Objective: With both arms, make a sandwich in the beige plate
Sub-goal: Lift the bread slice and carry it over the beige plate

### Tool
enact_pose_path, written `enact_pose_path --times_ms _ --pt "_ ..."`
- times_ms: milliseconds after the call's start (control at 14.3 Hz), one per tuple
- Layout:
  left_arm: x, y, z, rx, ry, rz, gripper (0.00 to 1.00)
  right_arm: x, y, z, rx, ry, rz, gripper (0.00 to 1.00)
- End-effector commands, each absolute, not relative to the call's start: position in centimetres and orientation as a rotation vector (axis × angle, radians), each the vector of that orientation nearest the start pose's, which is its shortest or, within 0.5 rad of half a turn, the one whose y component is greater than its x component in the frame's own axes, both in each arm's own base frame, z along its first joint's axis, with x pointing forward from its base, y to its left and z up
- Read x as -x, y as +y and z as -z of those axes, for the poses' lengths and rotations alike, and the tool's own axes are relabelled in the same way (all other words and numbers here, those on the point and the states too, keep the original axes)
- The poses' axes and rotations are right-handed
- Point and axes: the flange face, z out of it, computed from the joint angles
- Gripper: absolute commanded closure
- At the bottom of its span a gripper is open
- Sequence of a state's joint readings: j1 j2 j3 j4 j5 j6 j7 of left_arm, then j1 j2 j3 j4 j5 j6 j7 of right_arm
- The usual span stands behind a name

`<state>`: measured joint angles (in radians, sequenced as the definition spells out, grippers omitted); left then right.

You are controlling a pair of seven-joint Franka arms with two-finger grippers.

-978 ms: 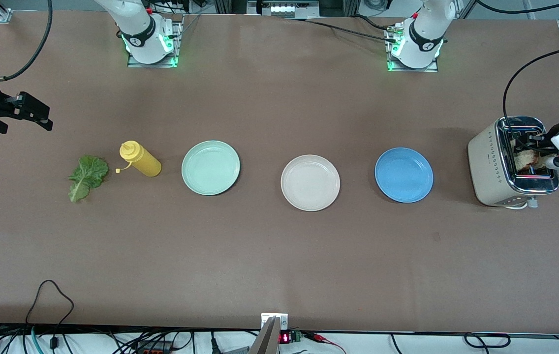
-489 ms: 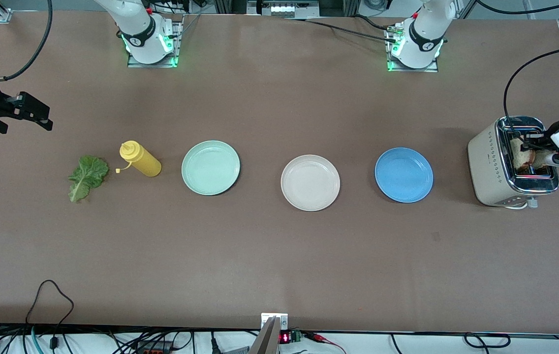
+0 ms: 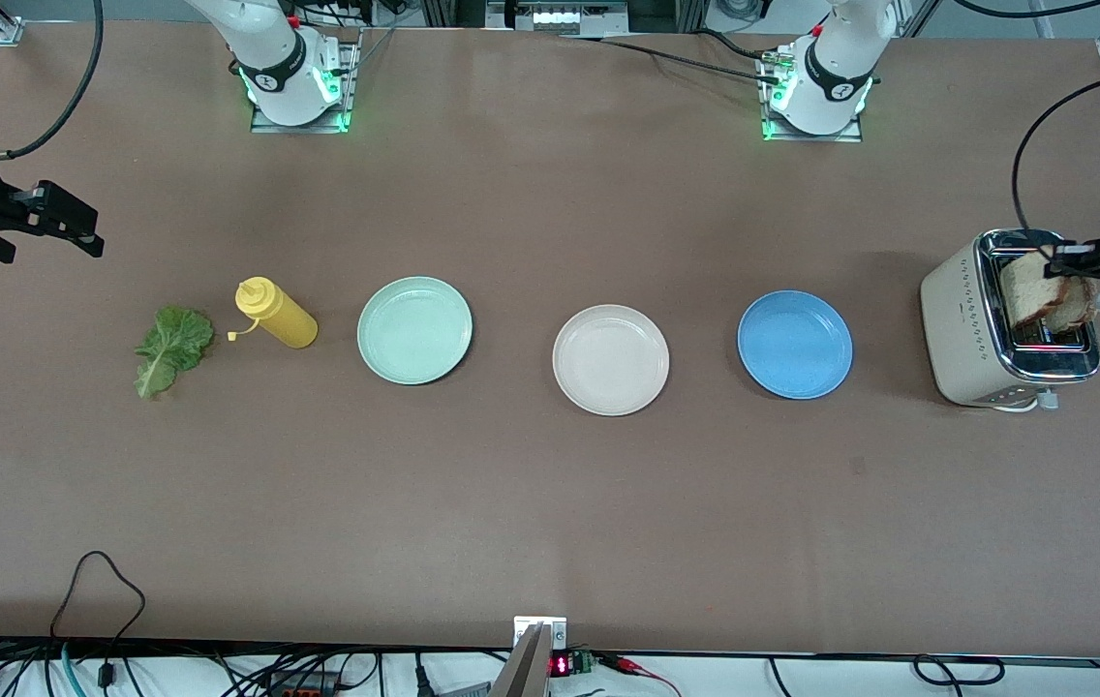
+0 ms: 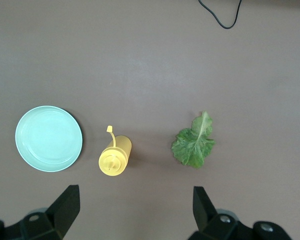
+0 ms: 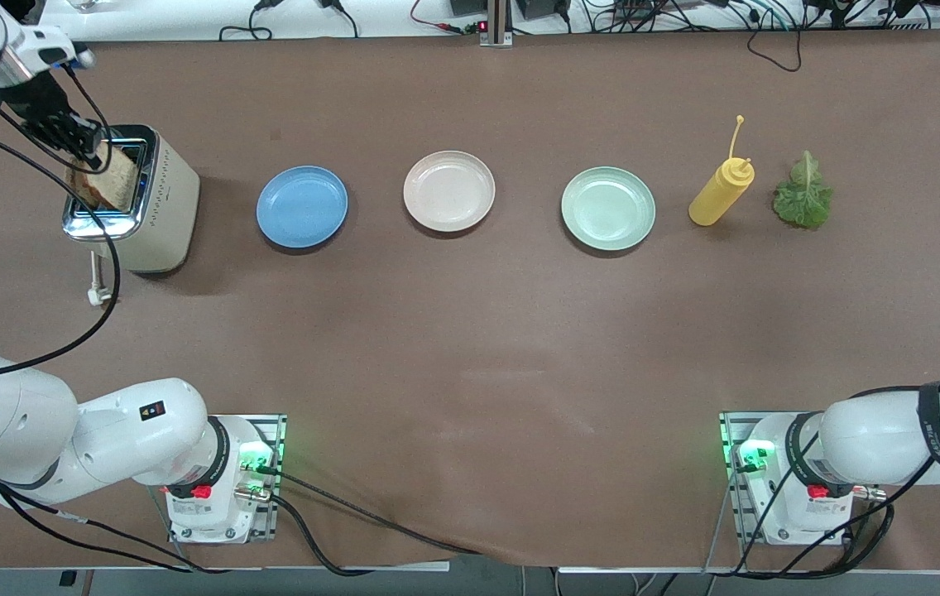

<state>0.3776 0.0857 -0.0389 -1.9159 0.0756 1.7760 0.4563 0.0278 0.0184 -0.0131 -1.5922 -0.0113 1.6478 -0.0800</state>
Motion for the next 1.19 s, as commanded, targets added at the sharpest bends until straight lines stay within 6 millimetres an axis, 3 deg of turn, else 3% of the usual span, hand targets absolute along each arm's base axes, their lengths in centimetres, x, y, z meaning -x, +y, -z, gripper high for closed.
enact_pose_path --times_ms 0,210,279,419,559,629,768,908,1048,1117 --pt "-53.4 16.5 -48.9 3.118 0.300 -0.418 0.99 -56.9 0.6 -61.7 3.156 -0.149 0.067 0.00" --pt "-54.5 12.3 -53.2 3.102 0.397 -0.422 0.99 -56.9 0.6 -61.7 3.156 -0.149 0.067 0.00" --pt "-54.8 10.0 -54.1 3.094 0.483 -0.456 0.99 -56.9 0.6 -61.7 3.156 -0.149 0.069 0.00" --pt "-54.6 5.1 -53.9 3.074 0.593 -0.601 0.97 -56.9 0.6 -61.7 3.156 -0.149 0.067 0.00" --pt "-55.4 0.2 -51.7 3.078 0.666 -0.683 1.00 -56.9 0.6 -61.7 3.156 -0.149 0.069 0.00" --pt "-55.9 -2.7 -50.5 3.128 0.698 -0.706 1.00 -56.9 0.5 -61.7 3.156 -0.147 0.069 0.00" --pt "-57.5 -6.4 -48.1 3.301 0.608 -0.773 1.00 -56.9 0.6 -61.7 3.157 -0.149 0.067 0.00" --pt "-58.4 -11.2 -45.0 3.402 0.657 -0.854 1.00 -56.9 0.6 -61.7 3.157 -0.149 0.067 0.00" --pt "-59.2 -17.3 -42.4 3.495 0.661 -0.793 1.00 -56.9 0.6 -61.7 3.157 -0.149 0.067 0.00" --pt "-59.9 -18.6 -40.8 3.566 0.609 -0.782 1.00 -56.9 0.6 -61.7 3.157 -0.147 0.069 0.00"
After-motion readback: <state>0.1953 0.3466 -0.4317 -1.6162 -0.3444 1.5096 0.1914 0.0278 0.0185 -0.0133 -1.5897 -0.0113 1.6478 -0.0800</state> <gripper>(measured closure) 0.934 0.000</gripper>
